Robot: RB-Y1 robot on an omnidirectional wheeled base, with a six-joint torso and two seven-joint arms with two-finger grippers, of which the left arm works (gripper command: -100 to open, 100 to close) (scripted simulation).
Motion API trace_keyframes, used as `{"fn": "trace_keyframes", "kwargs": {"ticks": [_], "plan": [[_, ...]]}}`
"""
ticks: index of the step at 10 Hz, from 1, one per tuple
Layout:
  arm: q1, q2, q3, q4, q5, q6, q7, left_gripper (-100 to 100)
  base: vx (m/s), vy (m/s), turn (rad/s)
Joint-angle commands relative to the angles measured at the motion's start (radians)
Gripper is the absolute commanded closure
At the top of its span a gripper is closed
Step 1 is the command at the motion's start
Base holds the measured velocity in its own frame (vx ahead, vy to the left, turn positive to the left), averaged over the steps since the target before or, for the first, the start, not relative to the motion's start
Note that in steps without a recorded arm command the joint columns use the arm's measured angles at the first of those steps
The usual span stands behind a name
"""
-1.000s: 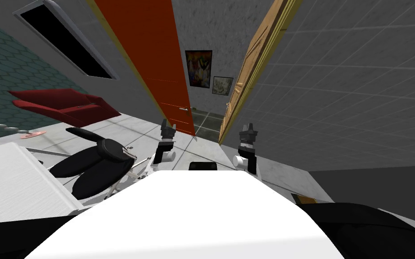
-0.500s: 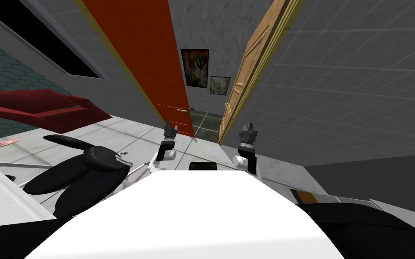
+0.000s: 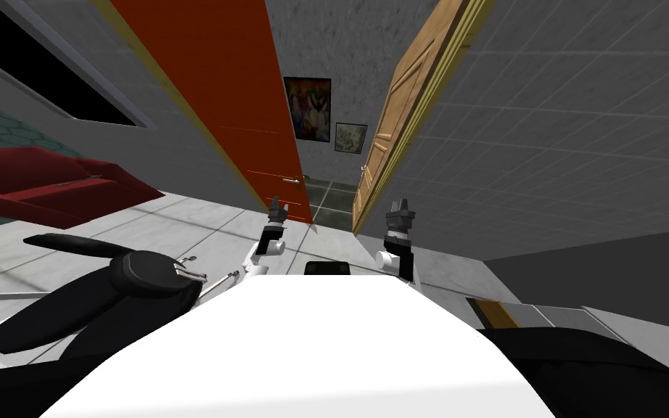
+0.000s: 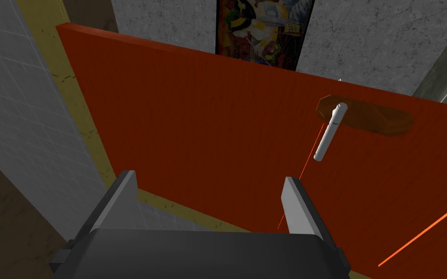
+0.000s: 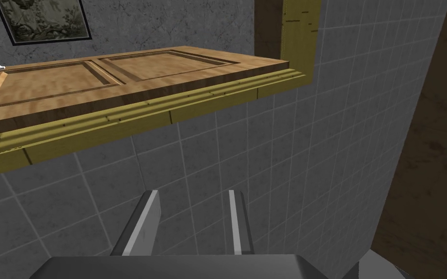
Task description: Push the door open
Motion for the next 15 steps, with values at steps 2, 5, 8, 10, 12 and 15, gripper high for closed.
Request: {"fn": "trace_keyframes", "kwargs": {"ticks": [2, 5, 8, 10, 12, 15], "plan": [[-0.031, 0.013, 0.001, 0.063, 0.000, 0.003, 0.004, -100, 0.055, 0.128, -0.100], [-0.071, 0.030, 0.004, 0.141, 0.000, 0.005, 0.009, -100, 0.068, 0.125, -0.110], [-0.111, 0.046, 0.007, 0.218, 0.001, 0.006, 0.014, -100, 0.071, 0.112, -0.110], [-0.137, 0.056, 0.008, 0.268, 0.001, 0.007, 0.017, -100, 0.060, 0.132, -0.096], [-0.162, 0.066, 0.010, 0.318, 0.001, 0.008, 0.020, -100, 0.063, 0.117, -0.107], [-0.199, 0.081, 0.012, 0.389, 0.001, 0.009, 0.025, -100, 0.051, 0.127, -0.104]]}}
